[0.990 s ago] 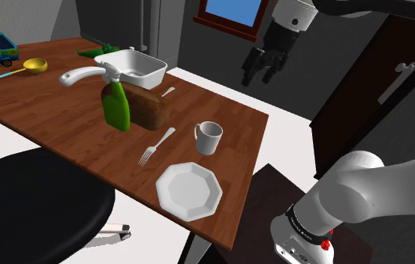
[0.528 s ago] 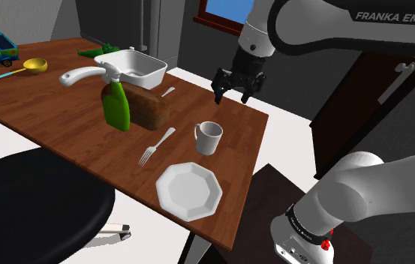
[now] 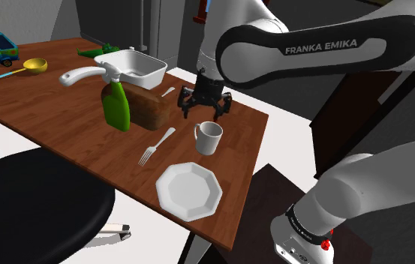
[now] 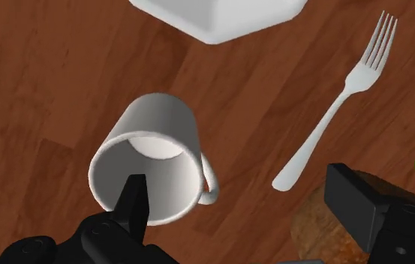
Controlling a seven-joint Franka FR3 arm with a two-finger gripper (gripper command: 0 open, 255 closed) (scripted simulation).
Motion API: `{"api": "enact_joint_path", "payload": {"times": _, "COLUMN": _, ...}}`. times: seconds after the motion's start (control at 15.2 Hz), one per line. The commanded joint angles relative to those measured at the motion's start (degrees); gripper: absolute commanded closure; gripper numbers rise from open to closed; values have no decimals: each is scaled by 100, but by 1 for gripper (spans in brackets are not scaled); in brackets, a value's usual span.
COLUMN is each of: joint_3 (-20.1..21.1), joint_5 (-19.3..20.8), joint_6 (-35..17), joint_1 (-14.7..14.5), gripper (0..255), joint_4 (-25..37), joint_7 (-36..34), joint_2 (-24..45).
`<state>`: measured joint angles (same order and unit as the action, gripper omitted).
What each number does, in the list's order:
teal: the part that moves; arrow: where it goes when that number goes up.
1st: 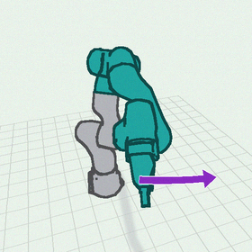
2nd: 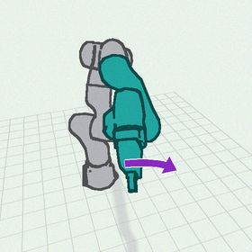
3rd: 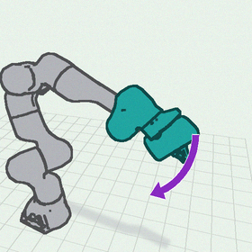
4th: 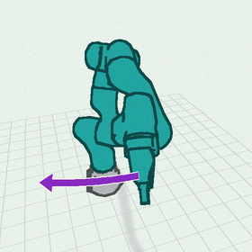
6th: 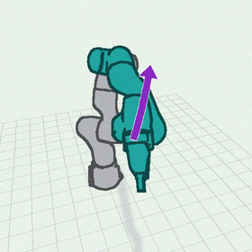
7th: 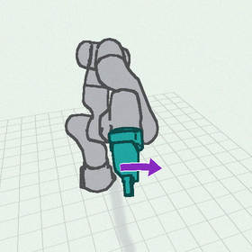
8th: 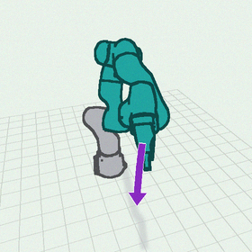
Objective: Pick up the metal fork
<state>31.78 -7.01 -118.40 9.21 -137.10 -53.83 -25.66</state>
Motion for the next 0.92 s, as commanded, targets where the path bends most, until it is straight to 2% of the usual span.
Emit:
{"api": "enact_joint_path", "payload": {"times": 0.0, "joint_3": 352, "joint_5": 177, "joint_6": -254, "joint_1": 226, "gripper": 0, "joint_4": 186, "joint_7": -702, "joint_2": 485}}
{"api": "enact_joint_path", "payload": {"times": 0.2, "joint_3": 867, "joint_5": 646, "joint_6": -552, "joint_1": 561, "gripper": 0, "joint_4": 516, "joint_7": -1816, "joint_2": 1279}}
{"api": "enact_joint_path", "payload": {"times": 0.46, "joint_3": 1337, "joint_5": 1714, "joint_6": -748, "joint_1": 840, "gripper": 0, "joint_4": 1110, "joint_7": -3513, "joint_2": 2561}}
{"api": "enact_joint_path", "payload": {"times": 0.66, "joint_3": 1293, "joint_5": 2603, "joint_6": -700, "joint_1": 678, "gripper": 0, "joint_4": 1669, "joint_7": -4749, "joint_2": 3574}}
{"api": "enact_joint_path", "payload": {"times": 0.86, "joint_3": 1164, "joint_5": 2809, "joint_6": -804, "joint_1": 544, "gripper": 0, "joint_4": 1701, "joint_7": -4981, "joint_2": 3803}}
